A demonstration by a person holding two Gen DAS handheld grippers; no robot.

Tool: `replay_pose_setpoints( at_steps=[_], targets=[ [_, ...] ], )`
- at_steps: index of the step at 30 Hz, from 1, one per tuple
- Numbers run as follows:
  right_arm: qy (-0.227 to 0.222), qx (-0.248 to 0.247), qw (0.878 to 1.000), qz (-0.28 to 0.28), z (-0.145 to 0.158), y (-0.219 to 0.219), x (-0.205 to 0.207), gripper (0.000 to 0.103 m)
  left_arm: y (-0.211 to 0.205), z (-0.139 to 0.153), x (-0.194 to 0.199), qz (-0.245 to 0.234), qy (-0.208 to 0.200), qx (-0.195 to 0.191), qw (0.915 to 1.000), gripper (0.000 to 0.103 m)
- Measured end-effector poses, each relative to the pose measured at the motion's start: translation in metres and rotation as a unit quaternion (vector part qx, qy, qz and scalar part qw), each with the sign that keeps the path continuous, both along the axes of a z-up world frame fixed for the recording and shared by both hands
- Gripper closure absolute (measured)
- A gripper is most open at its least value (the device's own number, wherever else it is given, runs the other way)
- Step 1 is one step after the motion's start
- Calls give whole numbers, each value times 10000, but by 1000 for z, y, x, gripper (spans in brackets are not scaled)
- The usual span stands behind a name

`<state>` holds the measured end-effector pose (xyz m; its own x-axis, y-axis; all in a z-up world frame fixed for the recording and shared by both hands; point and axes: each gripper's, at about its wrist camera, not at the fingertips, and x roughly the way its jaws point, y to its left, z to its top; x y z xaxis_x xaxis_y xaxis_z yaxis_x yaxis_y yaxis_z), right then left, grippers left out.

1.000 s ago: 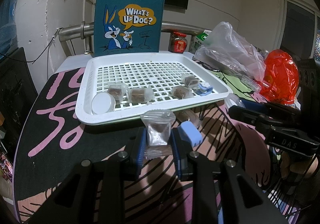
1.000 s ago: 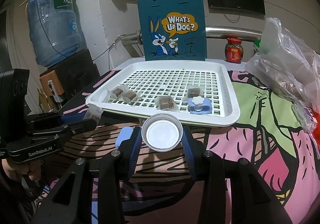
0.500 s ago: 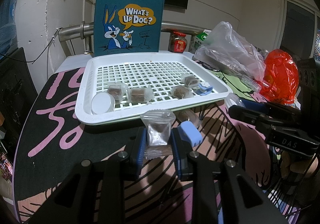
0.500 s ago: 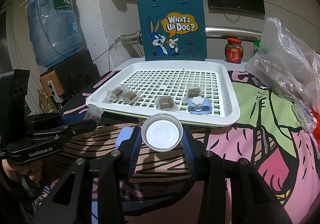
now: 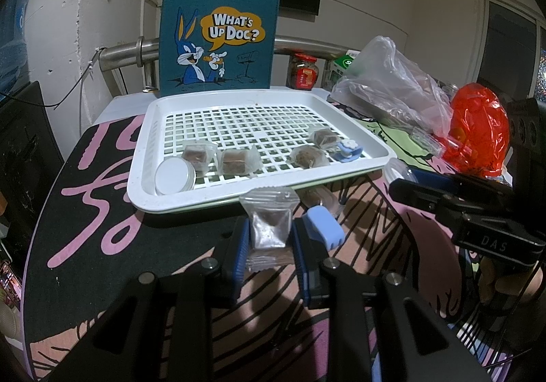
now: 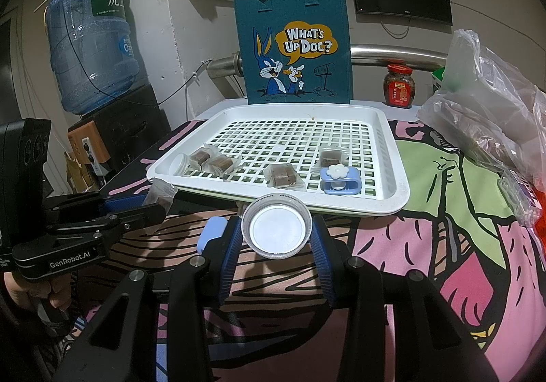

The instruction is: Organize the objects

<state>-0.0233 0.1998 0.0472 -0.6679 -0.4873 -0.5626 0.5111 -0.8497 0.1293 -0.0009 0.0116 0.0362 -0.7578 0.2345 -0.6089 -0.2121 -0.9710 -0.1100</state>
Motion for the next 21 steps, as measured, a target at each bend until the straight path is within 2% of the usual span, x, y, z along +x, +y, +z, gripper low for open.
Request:
replay_pose_setpoints(
  at_steps=[21],
  targets=[
    [27,4,10000,5,1,-1,1,63,2,-2,0,-10,-36,-23,10000,79]
  ],
)
